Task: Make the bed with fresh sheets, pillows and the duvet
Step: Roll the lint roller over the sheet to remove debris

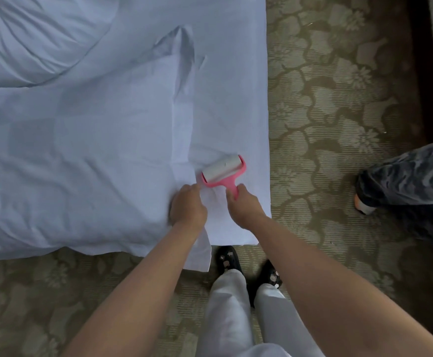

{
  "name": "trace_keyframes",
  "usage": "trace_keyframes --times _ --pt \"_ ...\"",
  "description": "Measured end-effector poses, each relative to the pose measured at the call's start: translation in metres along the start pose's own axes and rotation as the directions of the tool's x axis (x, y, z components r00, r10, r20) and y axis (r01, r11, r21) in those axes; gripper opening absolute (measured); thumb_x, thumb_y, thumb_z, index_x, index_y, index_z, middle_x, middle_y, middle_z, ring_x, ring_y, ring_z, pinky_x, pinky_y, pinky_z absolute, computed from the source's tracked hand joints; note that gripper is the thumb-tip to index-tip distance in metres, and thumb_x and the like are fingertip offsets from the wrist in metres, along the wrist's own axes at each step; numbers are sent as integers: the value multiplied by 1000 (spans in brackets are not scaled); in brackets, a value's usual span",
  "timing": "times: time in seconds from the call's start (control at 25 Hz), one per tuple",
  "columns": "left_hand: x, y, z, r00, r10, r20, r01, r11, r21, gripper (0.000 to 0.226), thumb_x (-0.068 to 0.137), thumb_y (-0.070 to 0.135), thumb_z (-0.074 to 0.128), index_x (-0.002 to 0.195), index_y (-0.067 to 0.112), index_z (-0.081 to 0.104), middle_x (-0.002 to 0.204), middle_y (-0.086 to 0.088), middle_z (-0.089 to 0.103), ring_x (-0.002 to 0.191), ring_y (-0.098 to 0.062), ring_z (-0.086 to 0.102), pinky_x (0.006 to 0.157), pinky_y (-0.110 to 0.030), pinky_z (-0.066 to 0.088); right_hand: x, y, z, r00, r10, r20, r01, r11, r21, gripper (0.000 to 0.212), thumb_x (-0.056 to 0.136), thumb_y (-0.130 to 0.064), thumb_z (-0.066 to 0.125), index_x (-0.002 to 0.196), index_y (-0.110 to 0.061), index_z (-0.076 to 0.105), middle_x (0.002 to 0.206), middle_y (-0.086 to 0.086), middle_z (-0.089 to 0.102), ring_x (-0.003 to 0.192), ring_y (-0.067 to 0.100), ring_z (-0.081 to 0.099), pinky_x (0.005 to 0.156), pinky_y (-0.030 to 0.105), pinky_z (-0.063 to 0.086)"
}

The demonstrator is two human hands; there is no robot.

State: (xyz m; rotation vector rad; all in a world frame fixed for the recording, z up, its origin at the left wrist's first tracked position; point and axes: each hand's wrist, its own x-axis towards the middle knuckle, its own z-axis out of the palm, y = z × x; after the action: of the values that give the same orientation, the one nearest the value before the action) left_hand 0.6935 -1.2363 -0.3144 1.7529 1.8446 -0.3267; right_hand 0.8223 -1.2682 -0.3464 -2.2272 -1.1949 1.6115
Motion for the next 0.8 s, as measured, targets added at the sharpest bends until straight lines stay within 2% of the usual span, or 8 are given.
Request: trace_keyframes --times 0.36,0.48,0.56,0.64,0.8 --pt "-12 -1 0 997 18 76 -15 999 -43 47 89 0 47 135 12 49 132 -6 52 122 -25 50 100 -34 41 -61 41 3 972 217 86 -212 975 -64 37 101 -41 28 108 -9 44 85 5 51 68 20 51 65 32 45" --pt "-5 -6 3 998 3 55 3 994 -106 43 88 3 48 130 11 53 129 -5 56 119 -24 53 98 -34 44 -29 6 2 991 129 40 -125 987 -104 42 102 -39 24 118 -4 42 92 10 51 66 24 53 58 30 43" --pt "-1 -7 1 999 -8 45 14 991 -134 43 90 6 47 131 12 53 129 -6 57 118 -24 54 98 -33 44 -5 -21 -2 995 95 -1 -95 995 -32 33 102 -33 27 118 -8 42 86 8 48 61 21 48 58 30 42" --pt "-1 -7 -8 1000 -17 20 19 990 -136 41 93 10 45 133 13 52 131 -6 56 121 -25 52 98 -33 42 6 -38 -9 995 99 -18 -97 994 55 22 101 -32 31 108 -13 40 76 4 43 57 18 44 58 30 42" --pt "2 4 -37 997 -64 -42 55 979 -196 43 97 10 35 138 13 47 138 -7 52 127 -26 48 100 -33 40 -10 -45 -33 998 35 -50 -28 990 136 42 98 -50 28 95 -11 43 78 6 48 57 21 46 48 27 39"
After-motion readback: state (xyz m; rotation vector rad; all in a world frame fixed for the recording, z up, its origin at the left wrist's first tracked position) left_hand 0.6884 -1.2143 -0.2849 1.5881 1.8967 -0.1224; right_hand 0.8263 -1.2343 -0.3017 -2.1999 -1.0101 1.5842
